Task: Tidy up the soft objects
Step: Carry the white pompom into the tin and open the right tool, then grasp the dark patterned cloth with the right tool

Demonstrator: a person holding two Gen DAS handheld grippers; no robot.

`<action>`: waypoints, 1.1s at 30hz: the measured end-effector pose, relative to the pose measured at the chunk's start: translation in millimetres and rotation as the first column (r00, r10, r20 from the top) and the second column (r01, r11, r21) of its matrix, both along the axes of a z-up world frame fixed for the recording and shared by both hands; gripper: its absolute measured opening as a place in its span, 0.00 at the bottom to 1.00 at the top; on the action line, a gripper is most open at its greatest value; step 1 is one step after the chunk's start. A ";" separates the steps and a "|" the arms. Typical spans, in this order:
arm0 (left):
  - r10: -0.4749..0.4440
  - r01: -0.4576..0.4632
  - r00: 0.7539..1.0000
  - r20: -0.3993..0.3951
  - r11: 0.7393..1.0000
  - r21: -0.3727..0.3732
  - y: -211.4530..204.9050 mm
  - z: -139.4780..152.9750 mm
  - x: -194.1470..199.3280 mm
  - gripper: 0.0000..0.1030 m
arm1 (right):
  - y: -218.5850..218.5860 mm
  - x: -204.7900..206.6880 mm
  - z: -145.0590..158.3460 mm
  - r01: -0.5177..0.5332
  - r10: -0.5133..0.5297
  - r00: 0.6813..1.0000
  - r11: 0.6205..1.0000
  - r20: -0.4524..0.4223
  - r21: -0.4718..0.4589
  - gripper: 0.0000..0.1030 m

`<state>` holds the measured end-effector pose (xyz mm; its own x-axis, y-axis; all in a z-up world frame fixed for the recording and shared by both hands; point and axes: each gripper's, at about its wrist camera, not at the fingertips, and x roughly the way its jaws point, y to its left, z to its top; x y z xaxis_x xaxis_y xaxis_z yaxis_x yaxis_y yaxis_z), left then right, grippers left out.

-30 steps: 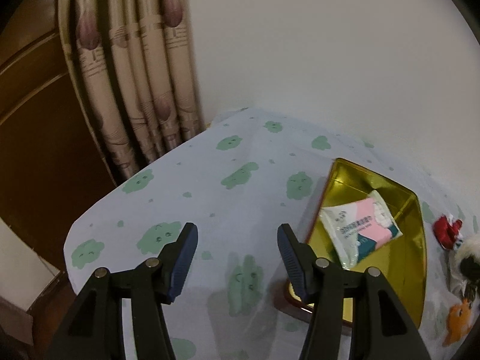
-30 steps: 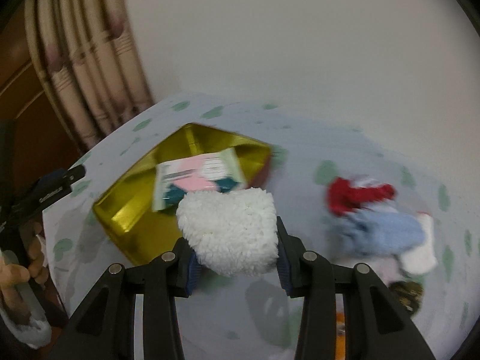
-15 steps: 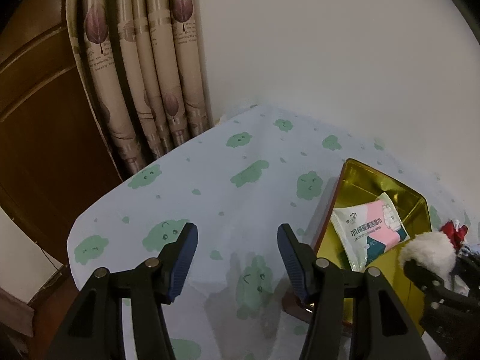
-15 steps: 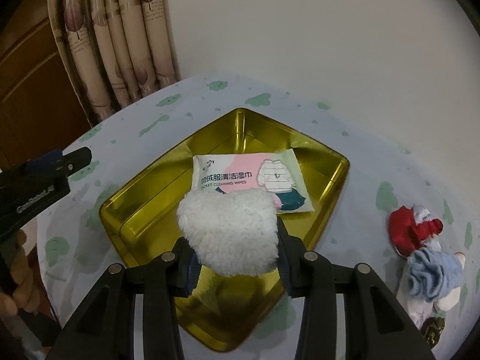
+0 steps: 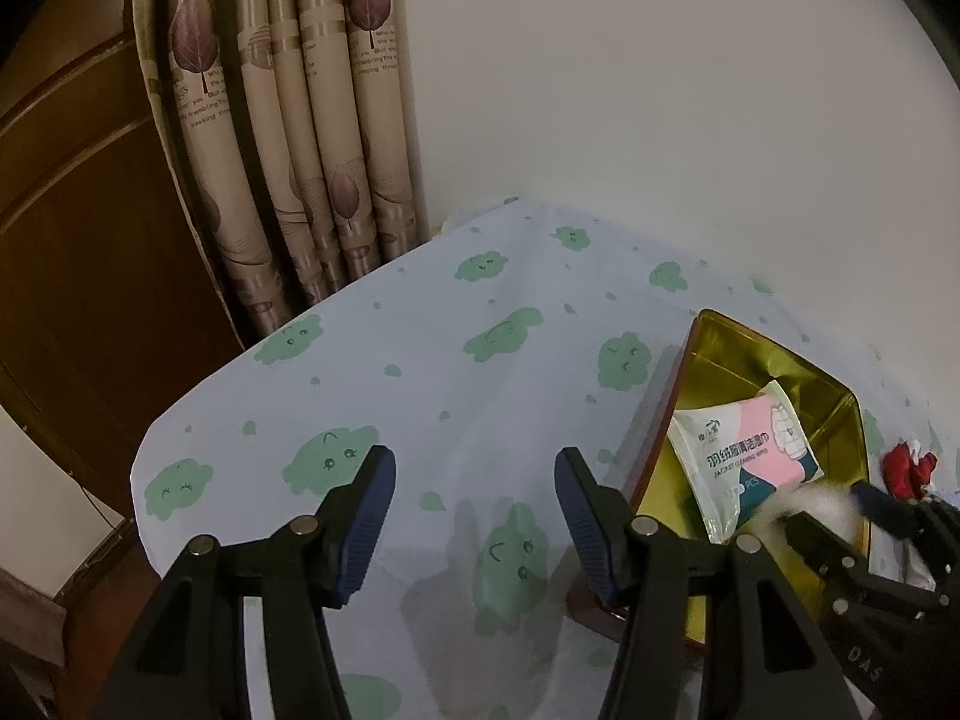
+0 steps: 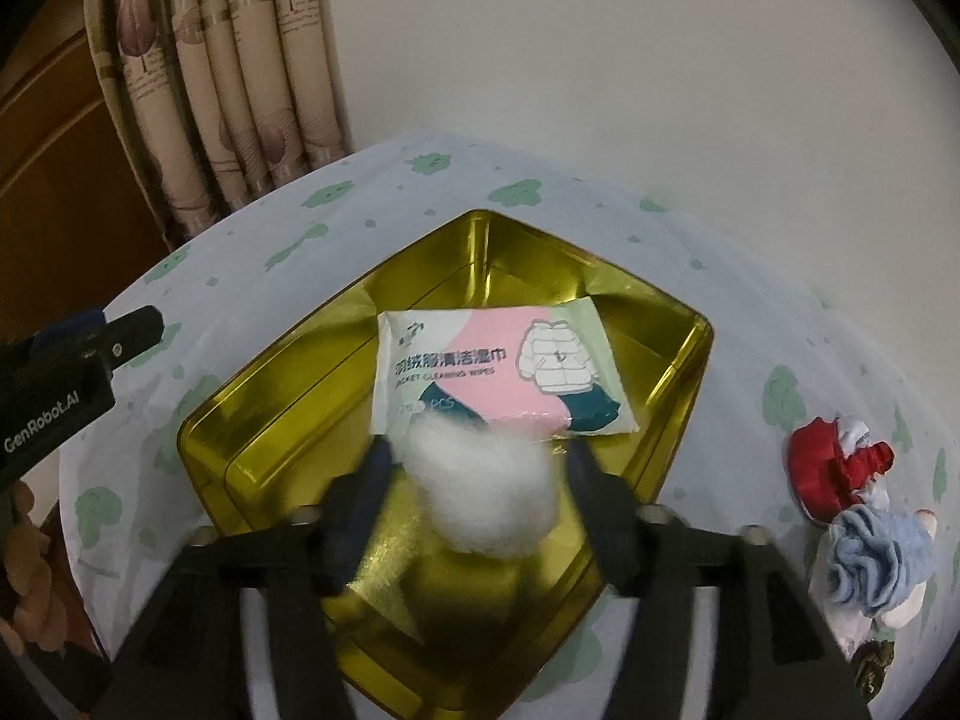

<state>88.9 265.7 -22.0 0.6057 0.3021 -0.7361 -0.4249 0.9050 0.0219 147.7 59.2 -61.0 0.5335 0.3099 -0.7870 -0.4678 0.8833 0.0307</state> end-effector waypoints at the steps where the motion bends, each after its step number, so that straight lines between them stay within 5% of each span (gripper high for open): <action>1: -0.002 0.002 1.000 0.001 1.000 -0.004 0.1 0.0 0.2 0.55 | 0.5 0.8 0.2 0.002 -0.002 1.000 1.000 0.006 0.003 0.70; 18: -0.018 0.018 1.000 -0.002 1.000 0.014 -6.6 -0.4 0.1 0.55 | -45.3 -30.6 23.1 0.050 -0.052 0.998 0.996 0.024 0.075 0.70; 26: -0.020 0.020 1.000 0.001 1.000 0.021 -8.7 -0.2 -1.4 0.55 | -107.6 -51.8 29.2 0.145 -0.148 0.989 0.985 0.023 0.097 0.70; 33: -0.034 0.034 0.999 -0.002 0.998 0.047 -16.4 0.6 -2.8 0.55 | -205.4 -67.3 25.8 0.337 -0.340 0.940 0.938 0.019 0.085 0.71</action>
<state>86.1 249.3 -21.4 0.6156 0.3159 -0.7220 -0.3938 0.9169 0.0653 80.4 -146.3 -35.2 0.6431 0.1673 -0.7473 -0.1438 0.9849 0.0967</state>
